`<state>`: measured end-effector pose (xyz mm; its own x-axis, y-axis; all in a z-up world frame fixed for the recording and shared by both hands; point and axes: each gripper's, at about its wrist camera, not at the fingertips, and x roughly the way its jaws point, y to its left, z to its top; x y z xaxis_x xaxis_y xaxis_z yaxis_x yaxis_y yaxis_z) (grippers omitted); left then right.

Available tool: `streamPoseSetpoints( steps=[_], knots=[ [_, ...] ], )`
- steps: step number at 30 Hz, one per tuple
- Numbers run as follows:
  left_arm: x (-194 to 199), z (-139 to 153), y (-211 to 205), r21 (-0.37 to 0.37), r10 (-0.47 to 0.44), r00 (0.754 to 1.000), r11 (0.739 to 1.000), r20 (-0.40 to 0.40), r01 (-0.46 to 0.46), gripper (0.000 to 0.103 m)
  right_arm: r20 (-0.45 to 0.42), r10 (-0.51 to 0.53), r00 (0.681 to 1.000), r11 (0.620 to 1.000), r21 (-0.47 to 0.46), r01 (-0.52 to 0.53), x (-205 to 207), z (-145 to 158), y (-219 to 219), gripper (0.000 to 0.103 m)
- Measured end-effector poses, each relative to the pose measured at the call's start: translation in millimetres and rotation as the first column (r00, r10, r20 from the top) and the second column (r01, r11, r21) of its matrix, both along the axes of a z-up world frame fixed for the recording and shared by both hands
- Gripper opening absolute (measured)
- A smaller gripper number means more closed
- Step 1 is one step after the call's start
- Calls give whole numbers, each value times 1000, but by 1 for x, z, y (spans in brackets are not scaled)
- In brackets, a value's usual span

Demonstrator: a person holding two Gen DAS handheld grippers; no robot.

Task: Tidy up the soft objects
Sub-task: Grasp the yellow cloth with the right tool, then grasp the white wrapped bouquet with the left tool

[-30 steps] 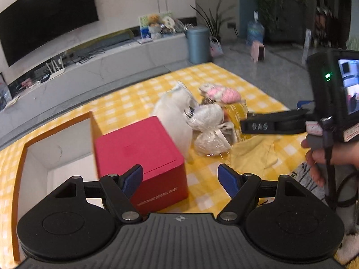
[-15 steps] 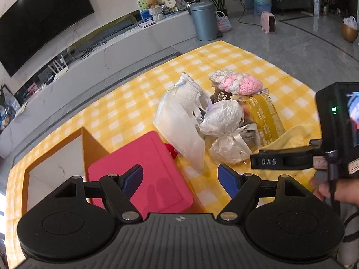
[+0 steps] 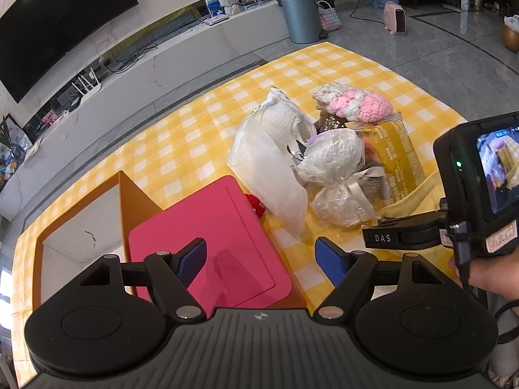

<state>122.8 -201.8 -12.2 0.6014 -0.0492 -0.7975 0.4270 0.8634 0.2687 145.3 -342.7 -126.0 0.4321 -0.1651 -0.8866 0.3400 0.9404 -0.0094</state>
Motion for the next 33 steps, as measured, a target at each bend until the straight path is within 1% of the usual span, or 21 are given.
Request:
streamPoseSetpoints(
  steps=[1,3,4,6,7,8,10,12,13,15,17,21,24,26,28,29,31,33],
  knots=[
    [0,0,0,1,-1,1000,1000,-2,1,89,12,12,1000,1000,11,-12,-2,2,1,75],
    [3,-1,-1,-3,-5,1000,1000,-12,5,89,44,33,999,999,17,-34,-7,5,5,57],
    [4,-2,-3,-5,-8,1000,1000,-19,8,89,57,41,998,999,19,-42,-8,6,6,53],
    [8,-5,-8,-12,-17,999,1000,-38,17,89,72,48,996,999,21,-50,-10,9,9,29],
    [10,-7,-12,-13,-22,999,1000,-48,22,89,76,47,996,998,26,-49,-11,9,9,26],
    [12,-8,-16,-12,-26,998,1000,-51,25,89,79,47,996,998,36,-50,-11,10,8,19],
    [15,-9,-27,-1,-39,999,999,-29,39,89,79,41,996,998,53,-46,-13,12,6,13],
    [18,-12,-38,12,-37,999,999,-16,37,88,79,36,996,995,91,-43,-15,13,2,4],
    [20,-12,-43,9,-34,999,999,-3,34,89,77,36,996,993,110,-45,-17,14,0,4],
    [23,-13,-52,-13,-47,999,999,-5,47,89,95,33,995,991,129,-45,-20,16,-4,3],
    [26,-17,-60,-36,-66,998,997,1,66,89,119,29,993,991,128,-45,-24,21,-8,3],
    [34,-33,-76,-45,-82,996,995,46,85,89,130,14,991,990,134,-31,-30,25,-15,3],
    [41,-47,-83,-55,-83,996,995,31,85,89,148,24,989,990,137,-45,-35,29,-16,3],
    [47,-58,-88,-36,-98,995,994,16,99,89,155,26,988,990,135,-47,-37,31,-17,3],
    [53,-70,-93,15,-89,996,996,16,89,89,156,26,987,990,134,-48,-37,32,-17,3],
    [56,-75,-95,35,-80,996,996,28,79,89,157,30,987,989,135,-52,-37,32,-17,3],
    [61,-82,-99,61,-90,995,994,53,86,89,159,37,987,988,142,-59,-37,32,-18,3],
    [67,-88,-101,83,-86,994,993,67,80,87,158,40,987,988,138,-62,-37,32,-17,3]
  ],
)
